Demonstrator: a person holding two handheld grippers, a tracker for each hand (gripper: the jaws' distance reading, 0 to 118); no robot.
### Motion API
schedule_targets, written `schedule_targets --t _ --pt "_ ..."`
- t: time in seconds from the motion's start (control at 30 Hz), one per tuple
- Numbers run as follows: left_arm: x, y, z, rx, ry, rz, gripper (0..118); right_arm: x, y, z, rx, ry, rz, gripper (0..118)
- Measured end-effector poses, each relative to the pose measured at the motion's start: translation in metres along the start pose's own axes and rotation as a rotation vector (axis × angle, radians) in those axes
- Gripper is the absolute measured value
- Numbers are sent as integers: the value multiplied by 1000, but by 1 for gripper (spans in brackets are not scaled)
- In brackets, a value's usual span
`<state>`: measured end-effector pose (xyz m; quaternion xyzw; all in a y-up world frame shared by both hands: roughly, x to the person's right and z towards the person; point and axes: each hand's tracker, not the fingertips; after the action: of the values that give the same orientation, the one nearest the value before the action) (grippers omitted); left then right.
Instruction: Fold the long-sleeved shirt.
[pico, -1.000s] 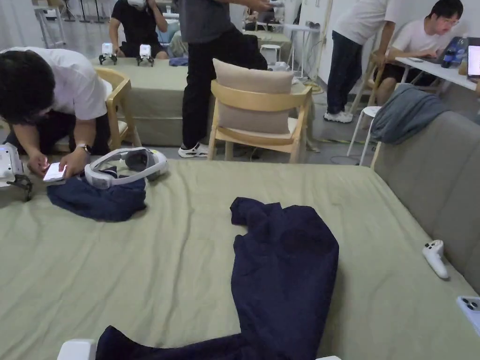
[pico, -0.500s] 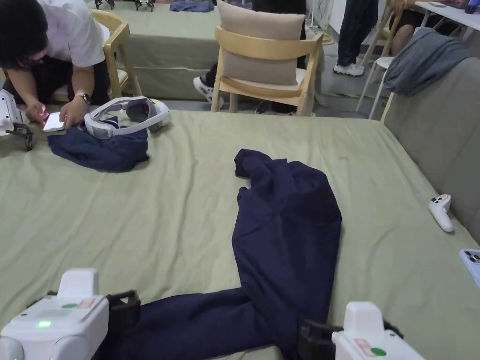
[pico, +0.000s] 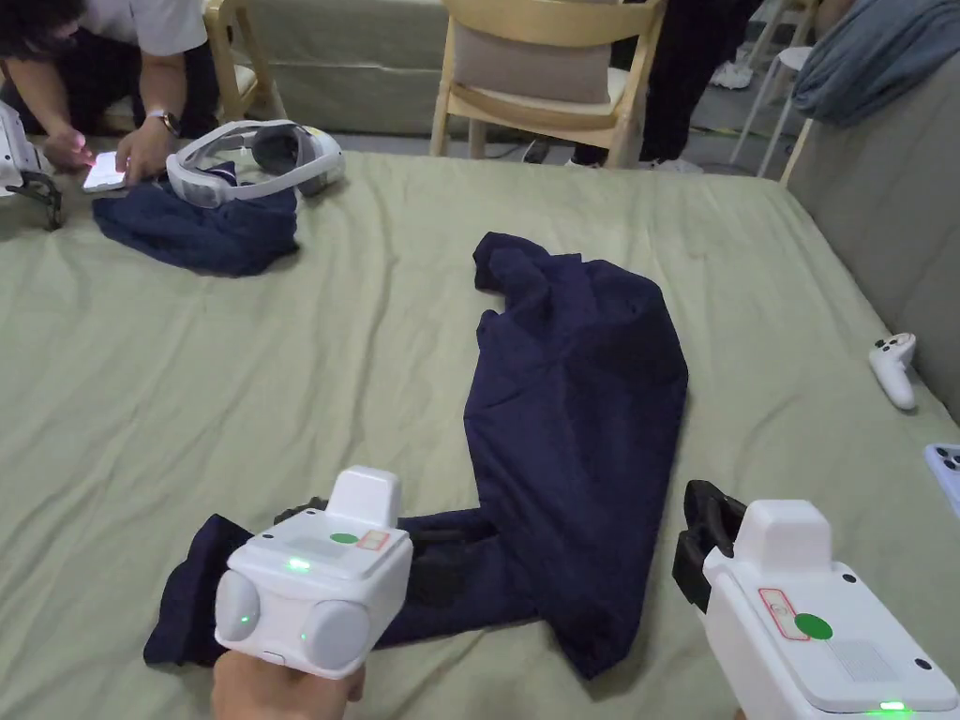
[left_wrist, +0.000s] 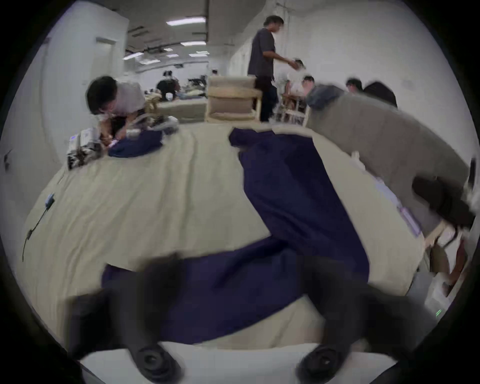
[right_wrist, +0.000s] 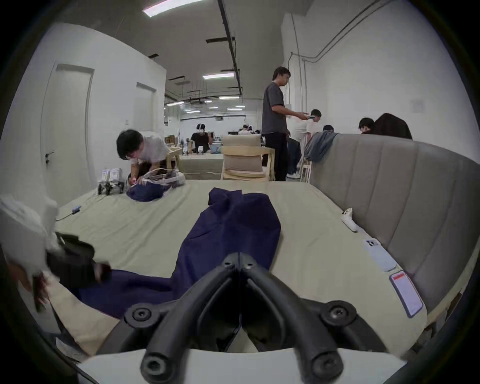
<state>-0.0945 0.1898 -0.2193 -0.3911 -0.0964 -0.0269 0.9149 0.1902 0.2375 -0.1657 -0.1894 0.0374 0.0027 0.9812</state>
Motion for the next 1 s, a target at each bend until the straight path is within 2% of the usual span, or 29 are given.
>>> schedule_targets --t 0.03,0.07,0.13,0.2,0.23,0.27,0.3,0.33,0.37,0.43,0.5,0.6,0.63,0.7,0.73,0.77,0.8,0.83,0.87,0.9,0.93,1.0 --pt "8 -10 -3 21 -50 -14 107 3 -1 -1 -7 -2 -5 0" --pt "12 -16 -14 -13 -42 -61 104 4 -4 -2 -13 -11 -3 0" --pt "21 -18 -28 -125 -33 -91 106 11 -7 -5 -29 -8 -12 0" --pt "22 -26 -40 -173 -35 -60 103 12 -10 -8 -42 -17 -16 0" --pt "22 -31 -45 -212 -48 -47 89 15 -12 -10 -53 -12 -20 0" --pt "20 -35 -67 -229 -48 -23 69 16 -13 -13 -63 -15 -23 0" --pt "17 -39 -68 -185 7 -16 66 17 -15 -16 -71 -17 -24 0" --pt "16 -35 -58 -104 -51 -20 47 17 -16 -20 -81 -14 -21 0" --pt "17 -29 -54 -153 -31 -22 6 18 -17 -22 -87 -17 -20 0" --pt "15 -22 -49 -117 2 -40 6 19 -18 -28 -99 -16 -26 0" --pt "9 -16 -42 -145 -83 12 6 19 -17 -33 -109 -13 -43 0" --pt "-2 -12 -42 -98 -72 49 6 18 -9 -45 -114 -1 -47 0" --pt "-6 -13 -43 -103 -78 86 6 18 -4 -52 -114 13 -38 0" --pt "-11 -21 -63 -108 -83 73 6 15 12 -74 -108 34 -39 0" --pt "-11 -25 -68 -127 -80 68 6 11 24 -90 -103 76 -26 2" --pt "-14 -29 -71 -135 -90 77 6 7 37 -106 -98 99 7 13" --pt "-8 -23 -62 -144 -95 88 6 2 52 -127 -99 110 39 35" --pt "-9 -25 -63 -151 -93 100 6 -5 69 -151 -112 115 78 66" --pt "-10 -28 -64 -156 -101 122 6 -10 85 -181 -124 146 98 109" --pt "-11 -28 -62 -147 -116 144 6 -16 99 -208 -139 149 122 118" --pt "-25 -33 -81 -172 -140 160 6 -21 115 -236 -104 154 140 117" --pt "-33 -31 -86 -184 -156 185 6 -36 141 -300 -151 196 198 118"
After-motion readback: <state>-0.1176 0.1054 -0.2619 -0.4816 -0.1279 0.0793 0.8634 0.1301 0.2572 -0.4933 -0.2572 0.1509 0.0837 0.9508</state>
